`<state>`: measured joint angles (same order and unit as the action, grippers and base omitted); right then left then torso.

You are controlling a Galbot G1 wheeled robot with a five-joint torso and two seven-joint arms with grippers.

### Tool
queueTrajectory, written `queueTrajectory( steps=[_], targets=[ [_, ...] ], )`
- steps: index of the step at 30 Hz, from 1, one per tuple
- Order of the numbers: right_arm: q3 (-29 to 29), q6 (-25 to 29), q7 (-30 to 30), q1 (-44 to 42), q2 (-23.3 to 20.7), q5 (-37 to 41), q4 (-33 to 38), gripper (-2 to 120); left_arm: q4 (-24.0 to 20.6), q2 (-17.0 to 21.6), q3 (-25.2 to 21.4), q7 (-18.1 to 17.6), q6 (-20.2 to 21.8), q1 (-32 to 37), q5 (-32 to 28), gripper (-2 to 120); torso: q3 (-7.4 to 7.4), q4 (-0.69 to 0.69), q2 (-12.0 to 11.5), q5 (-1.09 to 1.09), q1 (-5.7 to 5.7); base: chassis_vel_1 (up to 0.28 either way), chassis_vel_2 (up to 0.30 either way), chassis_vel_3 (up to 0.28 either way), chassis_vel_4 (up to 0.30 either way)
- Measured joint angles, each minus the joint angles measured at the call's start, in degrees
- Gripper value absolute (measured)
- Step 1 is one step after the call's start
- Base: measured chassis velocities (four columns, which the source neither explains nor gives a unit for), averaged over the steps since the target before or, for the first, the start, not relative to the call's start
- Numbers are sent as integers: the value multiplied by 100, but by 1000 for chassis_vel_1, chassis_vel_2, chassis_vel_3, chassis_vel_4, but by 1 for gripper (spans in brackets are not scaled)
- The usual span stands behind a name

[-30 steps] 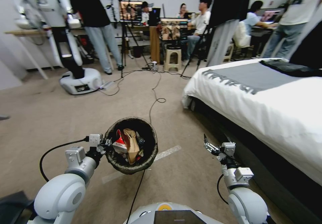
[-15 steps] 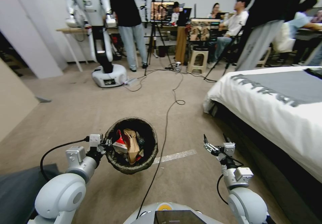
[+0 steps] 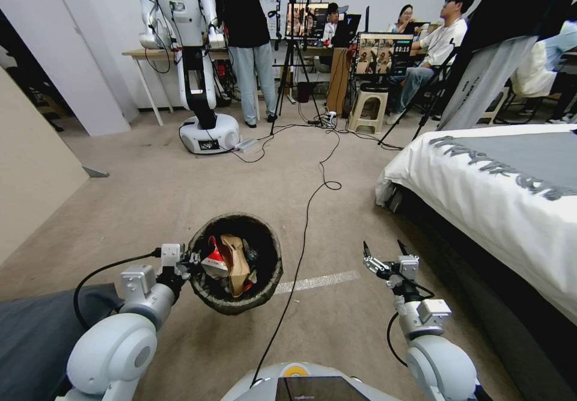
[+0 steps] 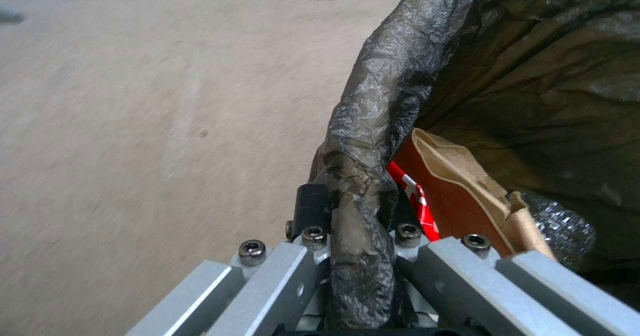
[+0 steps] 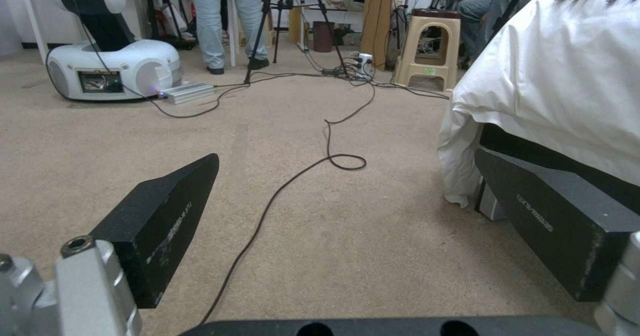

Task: Pick up the trash bin, then pick up the garbage from the floor and place it into the trash bin.

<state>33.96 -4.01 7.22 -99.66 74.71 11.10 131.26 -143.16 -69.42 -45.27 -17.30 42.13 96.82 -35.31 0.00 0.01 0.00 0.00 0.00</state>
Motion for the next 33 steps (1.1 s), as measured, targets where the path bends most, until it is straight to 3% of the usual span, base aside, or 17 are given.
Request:
queueTrajectory(
  steps=[3,13,19,26,33],
  targets=[
    [9,0,2,9,19,8,-11,100,-2,-133,-133,-260,0,153,-194,1,0,-2,0,0,0,0,0,0,0],
    [42,7,3,24,28,35,-39,100,72,-632,-422,-284,0,705,36,1,0,0,0,0,0,0,0,0,0],
    [37,17,3,23,37,36,-58,100,143,-722,-513,-317,0,843,101,1,0,-1,0,0,0,0,0,0,0],
    [26,28,0,16,46,34,-63,100,285,-770,-417,-670,0,808,-317,1,0,-1,0,0,0,0,0,0,0],
    [-6,30,-2,17,49,32,-68,100,530,-803,-310,-725,0,632,-361,1,0,0,0,0,0,0,0,0,0]
  ],
)
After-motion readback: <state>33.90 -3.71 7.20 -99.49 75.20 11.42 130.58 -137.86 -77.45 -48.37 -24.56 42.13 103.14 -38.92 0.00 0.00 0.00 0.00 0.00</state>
